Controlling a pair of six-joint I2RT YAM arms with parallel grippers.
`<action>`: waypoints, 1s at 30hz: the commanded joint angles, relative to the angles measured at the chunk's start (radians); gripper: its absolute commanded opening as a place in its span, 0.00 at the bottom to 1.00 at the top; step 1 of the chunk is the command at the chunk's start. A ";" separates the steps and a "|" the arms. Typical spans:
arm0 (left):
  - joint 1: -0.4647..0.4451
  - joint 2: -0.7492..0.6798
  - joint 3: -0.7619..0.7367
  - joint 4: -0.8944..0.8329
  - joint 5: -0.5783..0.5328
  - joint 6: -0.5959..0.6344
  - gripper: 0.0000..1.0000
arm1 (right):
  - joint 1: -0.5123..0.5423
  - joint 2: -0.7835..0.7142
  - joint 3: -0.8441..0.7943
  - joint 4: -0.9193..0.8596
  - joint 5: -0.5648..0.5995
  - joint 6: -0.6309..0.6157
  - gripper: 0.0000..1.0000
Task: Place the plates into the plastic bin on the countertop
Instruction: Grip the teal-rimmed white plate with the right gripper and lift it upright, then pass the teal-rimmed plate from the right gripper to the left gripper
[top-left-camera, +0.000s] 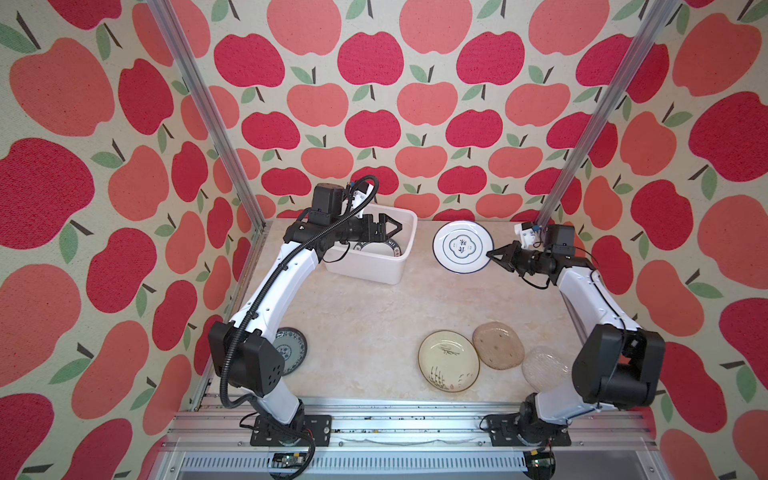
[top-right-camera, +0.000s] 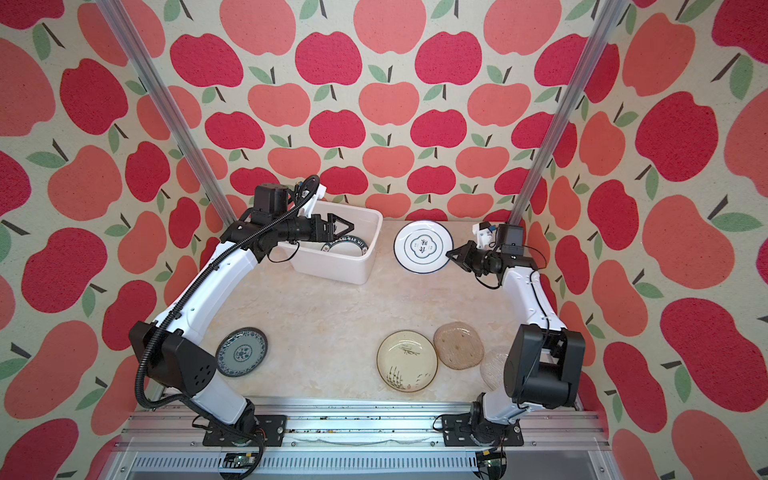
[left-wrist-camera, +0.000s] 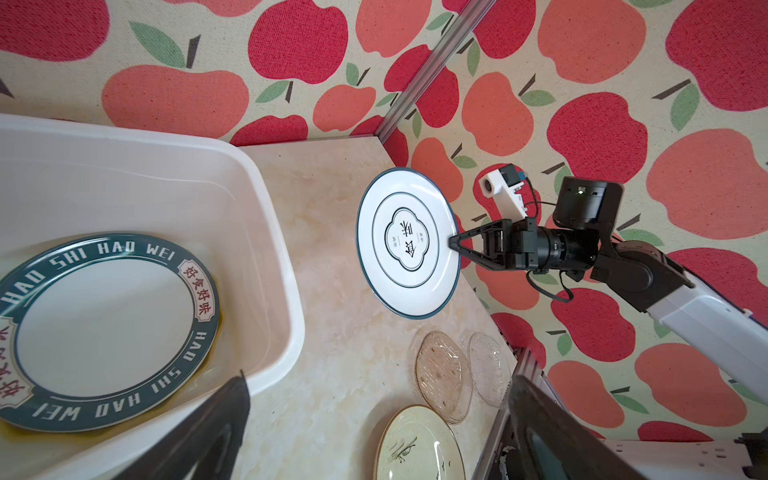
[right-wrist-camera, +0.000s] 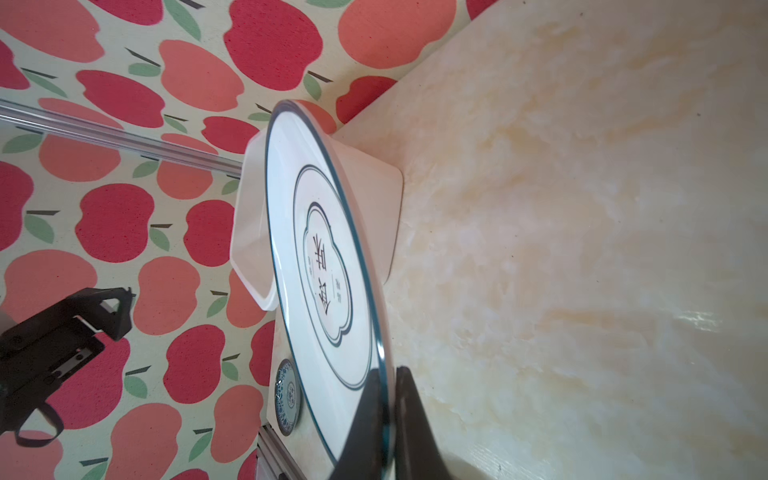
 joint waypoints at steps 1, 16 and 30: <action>0.013 0.015 0.051 -0.008 0.063 -0.016 0.98 | 0.051 -0.035 0.096 0.002 -0.059 0.067 0.00; 0.043 0.096 0.011 0.071 0.153 -0.174 0.78 | 0.296 0.005 0.250 0.070 -0.034 0.204 0.00; 0.024 0.140 0.007 0.151 0.165 -0.264 0.21 | 0.338 0.028 0.228 0.117 -0.018 0.264 0.00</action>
